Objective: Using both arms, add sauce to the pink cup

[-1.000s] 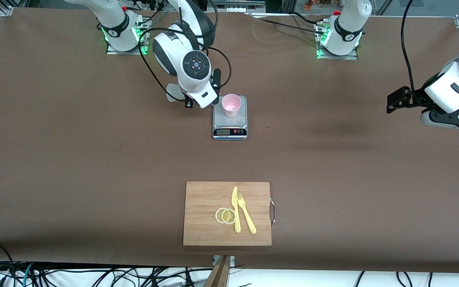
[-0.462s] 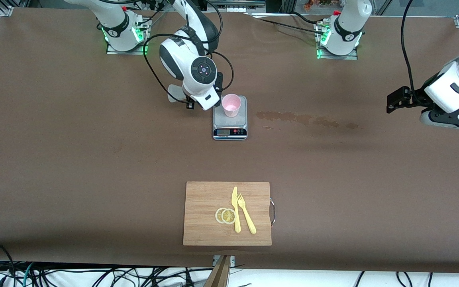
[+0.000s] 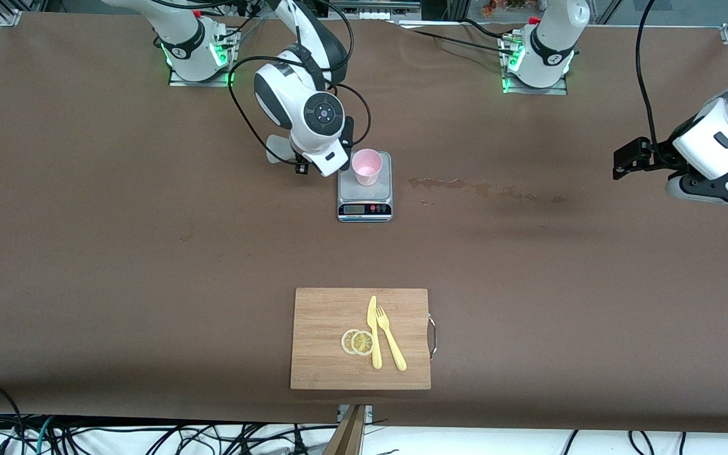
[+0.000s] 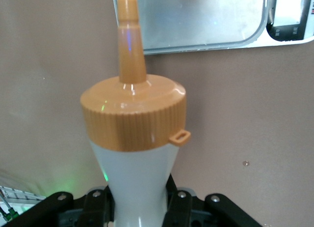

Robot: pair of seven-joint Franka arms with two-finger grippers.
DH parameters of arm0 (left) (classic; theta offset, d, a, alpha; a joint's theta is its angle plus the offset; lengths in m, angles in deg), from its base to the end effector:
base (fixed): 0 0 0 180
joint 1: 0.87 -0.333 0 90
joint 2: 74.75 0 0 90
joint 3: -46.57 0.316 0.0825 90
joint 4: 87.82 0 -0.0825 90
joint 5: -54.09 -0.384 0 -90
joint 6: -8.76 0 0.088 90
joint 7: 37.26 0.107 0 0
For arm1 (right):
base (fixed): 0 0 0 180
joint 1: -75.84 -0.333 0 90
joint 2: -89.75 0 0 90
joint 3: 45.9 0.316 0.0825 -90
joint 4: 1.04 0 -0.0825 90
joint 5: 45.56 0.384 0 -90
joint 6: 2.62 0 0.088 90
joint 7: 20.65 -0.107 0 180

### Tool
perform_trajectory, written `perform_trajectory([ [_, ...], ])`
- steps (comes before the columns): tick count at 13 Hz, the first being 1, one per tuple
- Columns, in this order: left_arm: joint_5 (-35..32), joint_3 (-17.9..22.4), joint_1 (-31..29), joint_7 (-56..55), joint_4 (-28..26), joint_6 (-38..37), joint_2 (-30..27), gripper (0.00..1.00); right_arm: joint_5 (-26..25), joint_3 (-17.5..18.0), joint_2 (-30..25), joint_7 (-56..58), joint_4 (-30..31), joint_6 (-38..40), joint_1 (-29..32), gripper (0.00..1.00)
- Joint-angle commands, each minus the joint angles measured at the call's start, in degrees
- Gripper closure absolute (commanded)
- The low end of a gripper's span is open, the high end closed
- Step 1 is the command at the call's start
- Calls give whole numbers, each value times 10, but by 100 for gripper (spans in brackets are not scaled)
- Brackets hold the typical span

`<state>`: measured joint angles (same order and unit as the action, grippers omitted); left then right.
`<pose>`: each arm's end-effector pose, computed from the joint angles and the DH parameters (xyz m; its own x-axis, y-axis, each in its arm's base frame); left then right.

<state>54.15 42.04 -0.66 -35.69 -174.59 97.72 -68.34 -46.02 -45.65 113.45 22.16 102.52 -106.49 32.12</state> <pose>0.5832 -0.0459 0.5859 0.9913 -0.1099 -0.0729 -0.1093 -0.9939 0.0119 0.4298 0.4135 0.2892 0.0094 0.9556 -0.2944 0.9595 -0.0915 -0.2664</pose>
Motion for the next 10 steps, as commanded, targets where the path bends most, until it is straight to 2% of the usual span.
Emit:
perform_trajectory([
  [1,3,1,1,5,13,-10,5,0,-2,-2,-9,-2,-12,9,8,67],
  [2,3,1,1,5,13,-10,5,0,3,-3,-17,2,-19,11,22,67],
  [4,3,1,1,5,13,-10,5,0,43,-2,-43,35,-19,13,62,67],
  [10,3,1,1,5,13,-10,4,0,159,-2,-121,210,-11,60,214,67],
])
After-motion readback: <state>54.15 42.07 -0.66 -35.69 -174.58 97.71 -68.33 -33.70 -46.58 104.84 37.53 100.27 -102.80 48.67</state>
